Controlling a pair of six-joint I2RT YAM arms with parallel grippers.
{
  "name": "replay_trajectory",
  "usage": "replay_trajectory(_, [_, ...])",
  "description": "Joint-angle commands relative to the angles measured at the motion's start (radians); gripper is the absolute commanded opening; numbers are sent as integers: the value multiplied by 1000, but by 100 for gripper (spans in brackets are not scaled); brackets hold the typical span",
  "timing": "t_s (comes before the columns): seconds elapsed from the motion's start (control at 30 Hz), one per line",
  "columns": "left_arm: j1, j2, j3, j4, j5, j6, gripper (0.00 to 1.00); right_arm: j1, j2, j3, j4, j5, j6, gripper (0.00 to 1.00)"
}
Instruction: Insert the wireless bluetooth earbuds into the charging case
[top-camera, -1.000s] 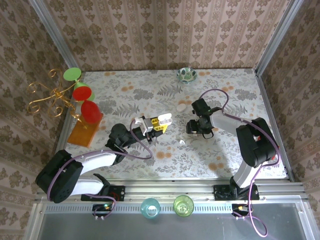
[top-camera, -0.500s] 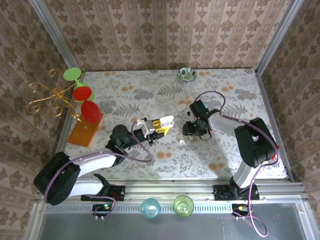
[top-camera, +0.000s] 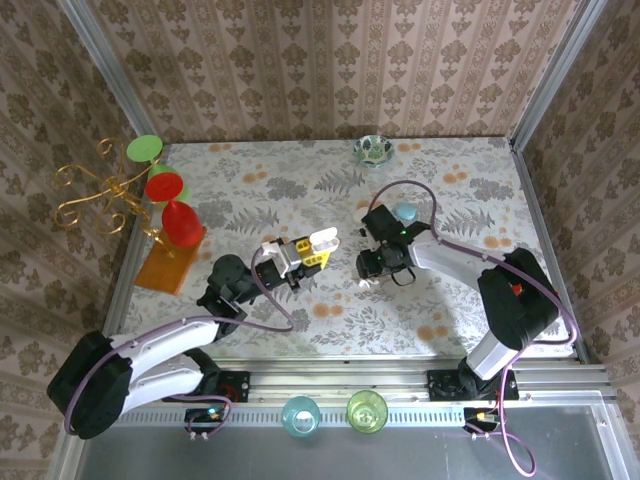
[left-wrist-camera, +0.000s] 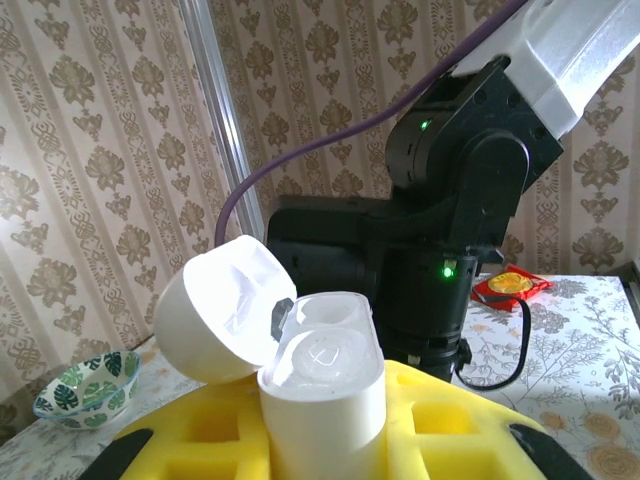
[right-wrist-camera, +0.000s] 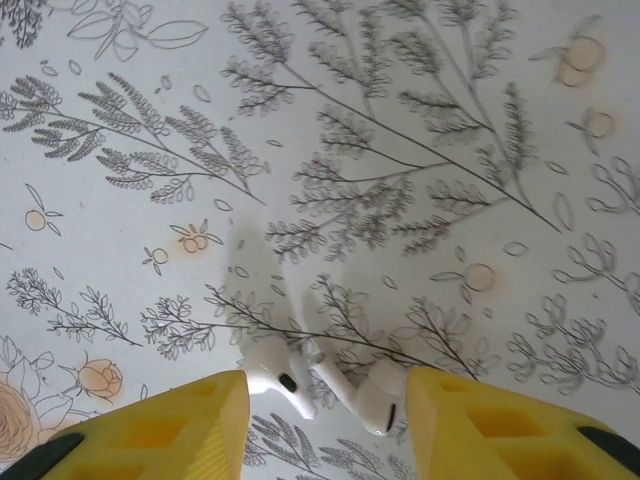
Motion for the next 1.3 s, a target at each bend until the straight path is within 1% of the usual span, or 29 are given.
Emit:
replay_trajectory(0.0, [1, -34, -10, -44, -24, 35, 0, 48, 54, 66, -88, 74, 52, 45])
replay_trajectory(0.13, [2, -38, -10, -49, -24, 44, 0, 76, 132, 109, -109, 82, 76, 44])
replay_trajectory(0.3, [1, -40, -17, -48, -24, 46, 0, 104, 205, 170, -175, 156, 69, 42])
replay_trajectory(0.4, [1, -41, -25, -47, -27, 48, 0, 113, 231, 188, -198, 162, 55, 42])
replay_trajectory(0.53, [2, -42, -29, -46, -31, 47, 0, 120, 229, 186, -190, 129, 41, 40])
replay_trajectory(0.73, [1, -40, -27, -48, -36, 51, 0, 144, 216, 190, -179, 85, -11, 32])
replay_trajectory(0.97, [2, -42, -26, -53, -39, 51, 0, 166, 189, 184, -225, 84, -146, 31])
replay_trajectory(1.1, [2, -47, -22, -53, -45, 51, 0, 160, 145, 138, -194, 34, -192, 31])
replay_trajectory(1.27, [8, -55, -14, -74, -55, 42, 0, 98, 96, 60, -93, -135, -132, 32])
